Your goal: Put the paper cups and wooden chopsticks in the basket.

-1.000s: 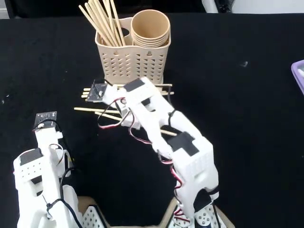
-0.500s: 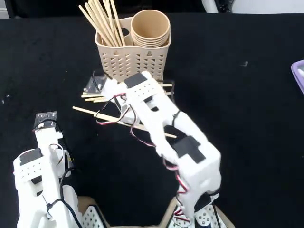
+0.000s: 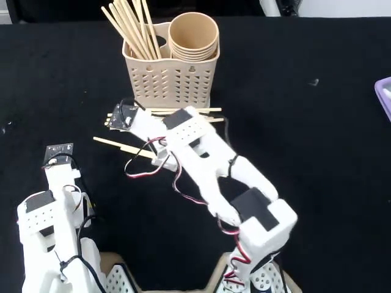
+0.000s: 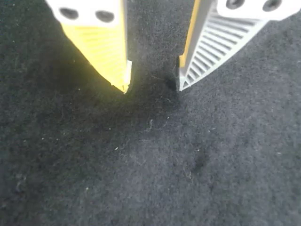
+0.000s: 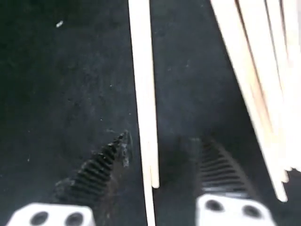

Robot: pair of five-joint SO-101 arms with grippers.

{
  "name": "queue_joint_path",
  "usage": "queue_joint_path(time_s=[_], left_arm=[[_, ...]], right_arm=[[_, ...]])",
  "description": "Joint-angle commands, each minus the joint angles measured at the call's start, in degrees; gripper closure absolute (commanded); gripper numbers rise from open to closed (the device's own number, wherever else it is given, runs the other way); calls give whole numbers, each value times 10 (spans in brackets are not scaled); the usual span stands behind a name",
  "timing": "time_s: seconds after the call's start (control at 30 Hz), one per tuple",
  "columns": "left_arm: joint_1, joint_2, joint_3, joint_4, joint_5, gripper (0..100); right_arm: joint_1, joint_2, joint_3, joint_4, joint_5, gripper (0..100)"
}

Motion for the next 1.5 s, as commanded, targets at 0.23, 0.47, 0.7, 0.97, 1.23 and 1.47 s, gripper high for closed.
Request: queue_joint_path(time_s=[0.23, 0.47, 0.7, 0.97, 1.23, 1.47], left_arm=[[7, -7, -1, -8, 3, 827], [7, -7, -1, -8, 3, 827], [7, -7, -1, -8, 3, 827], [7, -7, -1, -8, 3, 827], [7, -7, -1, -8, 3, 827], [7, -7, -1, -8, 3, 827]], right_arm=[[-27, 108, -94, -12, -9, 770], [-17, 148, -135, 16, -9, 904], [12, 112, -140, 39, -13, 988], [55, -68, -107, 65, -13, 988], [39, -254, -63, 60, -50, 988], [20, -346, -60, -49, -164, 988]])
